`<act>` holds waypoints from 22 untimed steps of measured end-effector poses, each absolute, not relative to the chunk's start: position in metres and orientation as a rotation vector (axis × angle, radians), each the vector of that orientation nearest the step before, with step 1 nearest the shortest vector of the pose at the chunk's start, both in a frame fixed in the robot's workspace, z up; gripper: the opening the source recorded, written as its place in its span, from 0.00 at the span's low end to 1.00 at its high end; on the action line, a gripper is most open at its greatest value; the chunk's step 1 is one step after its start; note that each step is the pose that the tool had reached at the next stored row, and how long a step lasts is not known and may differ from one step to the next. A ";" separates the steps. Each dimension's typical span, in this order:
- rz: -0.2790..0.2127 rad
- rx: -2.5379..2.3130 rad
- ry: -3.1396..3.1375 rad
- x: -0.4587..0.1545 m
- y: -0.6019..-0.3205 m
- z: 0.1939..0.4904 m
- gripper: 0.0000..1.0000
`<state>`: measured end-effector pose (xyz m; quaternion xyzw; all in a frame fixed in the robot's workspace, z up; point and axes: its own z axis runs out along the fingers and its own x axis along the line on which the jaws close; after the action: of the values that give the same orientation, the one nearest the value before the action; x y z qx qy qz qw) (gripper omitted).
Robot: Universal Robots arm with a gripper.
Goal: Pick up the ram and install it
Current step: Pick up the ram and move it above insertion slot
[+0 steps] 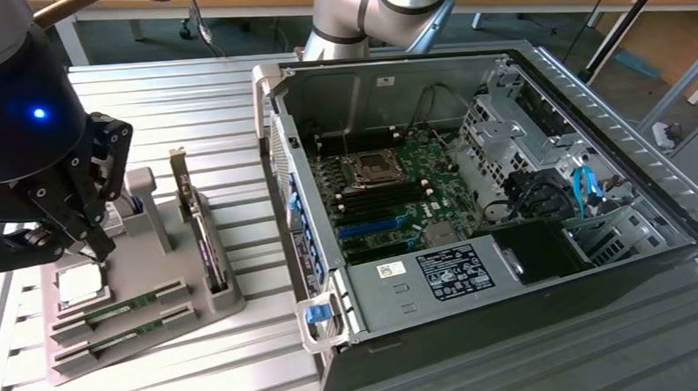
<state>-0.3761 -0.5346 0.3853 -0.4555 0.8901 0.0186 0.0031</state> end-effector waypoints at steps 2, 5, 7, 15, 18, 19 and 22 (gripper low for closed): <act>0.058 -1.497 2.755 -0.376 -0.535 0.385 0.11; 0.058 -1.566 2.718 -0.376 -0.535 0.384 0.11; 0.058 -1.638 2.676 -0.376 -0.535 0.384 0.11; 0.058 -1.872 2.523 -0.376 -0.535 0.382 0.11; 0.057 -1.940 2.472 -0.376 -0.535 0.381 0.11; 0.057 -1.959 2.458 -0.376 -0.535 0.381 0.11; 0.056 -2.018 2.412 -0.376 -0.535 0.381 0.11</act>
<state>-0.3760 -0.5346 0.3807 -0.6415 0.7669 0.0177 -0.0017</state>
